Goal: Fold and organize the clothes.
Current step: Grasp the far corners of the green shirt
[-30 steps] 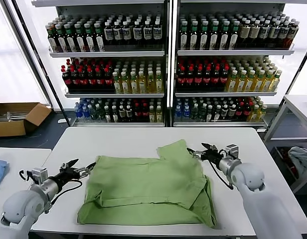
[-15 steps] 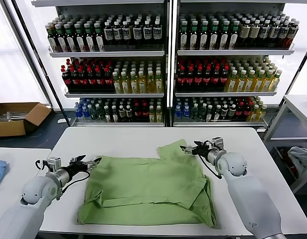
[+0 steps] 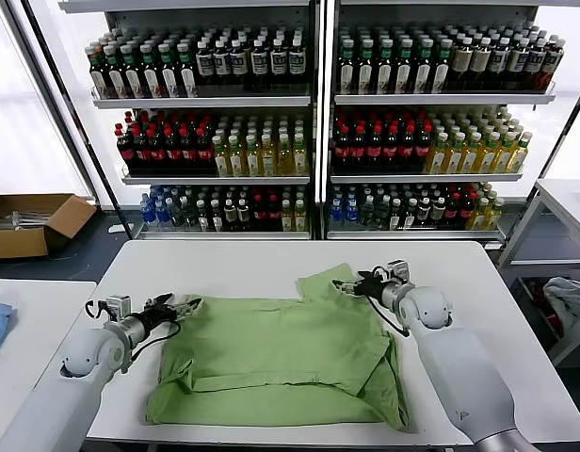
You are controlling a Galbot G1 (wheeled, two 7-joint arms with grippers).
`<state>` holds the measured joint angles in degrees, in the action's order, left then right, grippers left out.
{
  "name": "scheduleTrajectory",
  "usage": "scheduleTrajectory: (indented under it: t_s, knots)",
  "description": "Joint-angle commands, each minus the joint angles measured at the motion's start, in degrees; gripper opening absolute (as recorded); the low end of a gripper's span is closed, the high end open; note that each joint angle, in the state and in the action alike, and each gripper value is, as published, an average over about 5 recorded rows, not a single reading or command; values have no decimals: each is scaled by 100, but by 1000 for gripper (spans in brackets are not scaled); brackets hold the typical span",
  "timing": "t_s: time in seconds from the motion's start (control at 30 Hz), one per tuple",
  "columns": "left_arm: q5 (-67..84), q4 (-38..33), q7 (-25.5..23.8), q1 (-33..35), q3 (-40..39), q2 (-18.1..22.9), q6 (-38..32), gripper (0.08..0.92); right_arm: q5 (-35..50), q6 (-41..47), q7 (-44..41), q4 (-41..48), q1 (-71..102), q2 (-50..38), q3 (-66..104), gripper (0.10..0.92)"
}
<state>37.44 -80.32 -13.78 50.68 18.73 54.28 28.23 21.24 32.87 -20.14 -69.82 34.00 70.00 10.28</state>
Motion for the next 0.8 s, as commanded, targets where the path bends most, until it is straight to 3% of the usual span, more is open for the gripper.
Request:
scheduleTrajectory:
  t_s: [0.03, 0.6, 0.8]
  knots:
    - [-41, 162, -49, -42, -107, 73, 24, 796, -86, 24, -15, 61, -35, 36, -94, 675]
    - [-53, -124, -202, 364, 56, 94, -77, 307, 106, 24, 98, -428, 270, 24, 43, 156]
    - [51, -280, -120, 341, 103, 43, -224, 139, 606, 25, 246, -941, 461, 9, 278, 106]
